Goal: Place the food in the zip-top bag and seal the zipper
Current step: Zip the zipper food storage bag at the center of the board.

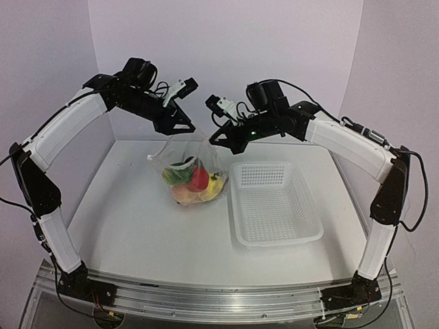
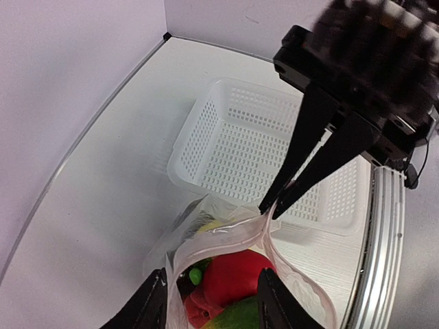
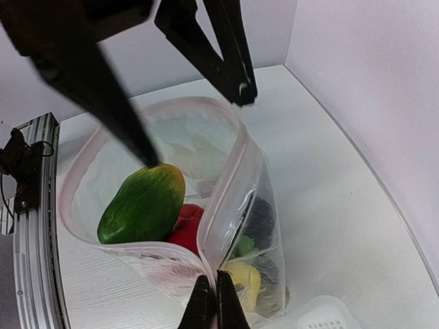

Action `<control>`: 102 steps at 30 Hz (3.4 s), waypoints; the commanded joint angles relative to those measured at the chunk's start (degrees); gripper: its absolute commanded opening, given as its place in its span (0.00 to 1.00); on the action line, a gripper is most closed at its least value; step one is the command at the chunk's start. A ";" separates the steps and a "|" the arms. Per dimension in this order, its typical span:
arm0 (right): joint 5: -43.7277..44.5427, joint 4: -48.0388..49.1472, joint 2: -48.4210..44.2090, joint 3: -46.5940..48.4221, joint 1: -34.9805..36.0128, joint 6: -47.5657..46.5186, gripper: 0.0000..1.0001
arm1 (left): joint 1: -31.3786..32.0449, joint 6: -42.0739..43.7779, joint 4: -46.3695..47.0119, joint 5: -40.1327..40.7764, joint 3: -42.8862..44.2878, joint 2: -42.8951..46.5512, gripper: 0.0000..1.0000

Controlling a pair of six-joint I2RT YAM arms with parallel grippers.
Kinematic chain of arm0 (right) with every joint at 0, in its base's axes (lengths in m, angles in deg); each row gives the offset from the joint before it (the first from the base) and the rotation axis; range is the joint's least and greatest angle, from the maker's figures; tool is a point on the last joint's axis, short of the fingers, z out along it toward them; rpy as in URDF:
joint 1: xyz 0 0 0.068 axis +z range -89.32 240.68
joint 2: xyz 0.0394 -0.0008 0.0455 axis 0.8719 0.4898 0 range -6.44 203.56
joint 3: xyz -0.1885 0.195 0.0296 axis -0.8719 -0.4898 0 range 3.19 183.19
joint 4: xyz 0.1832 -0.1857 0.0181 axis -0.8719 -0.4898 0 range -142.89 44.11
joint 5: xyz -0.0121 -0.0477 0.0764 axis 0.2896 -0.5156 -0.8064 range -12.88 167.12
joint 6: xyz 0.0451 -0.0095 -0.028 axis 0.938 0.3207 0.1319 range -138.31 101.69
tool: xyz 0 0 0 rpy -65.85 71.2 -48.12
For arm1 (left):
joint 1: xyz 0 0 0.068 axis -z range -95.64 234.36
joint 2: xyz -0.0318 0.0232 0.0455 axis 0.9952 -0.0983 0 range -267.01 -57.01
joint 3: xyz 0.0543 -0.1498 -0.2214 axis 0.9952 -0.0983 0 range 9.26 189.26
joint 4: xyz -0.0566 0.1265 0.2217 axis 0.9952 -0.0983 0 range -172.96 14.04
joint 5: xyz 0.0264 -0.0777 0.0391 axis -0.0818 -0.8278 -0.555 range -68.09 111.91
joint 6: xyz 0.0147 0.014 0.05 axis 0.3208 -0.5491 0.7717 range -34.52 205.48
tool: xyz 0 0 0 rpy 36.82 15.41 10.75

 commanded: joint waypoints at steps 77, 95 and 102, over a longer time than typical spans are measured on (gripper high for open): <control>-3.45 4.28 -8.79 -9.97 -4.79 -0.35 0.44 | -19.87 23.51 26.68 -22.93 -40.49 20.79 0.00; -6.85 4.46 4.11 16.52 6.53 -1.27 0.65 | -7.03 34.13 11.43 -7.16 -29.30 21.86 0.00; -9.79 5.50 7.78 19.37 6.67 -3.41 0.62 | -6.50 30.67 9.83 -9.71 -24.00 20.81 0.00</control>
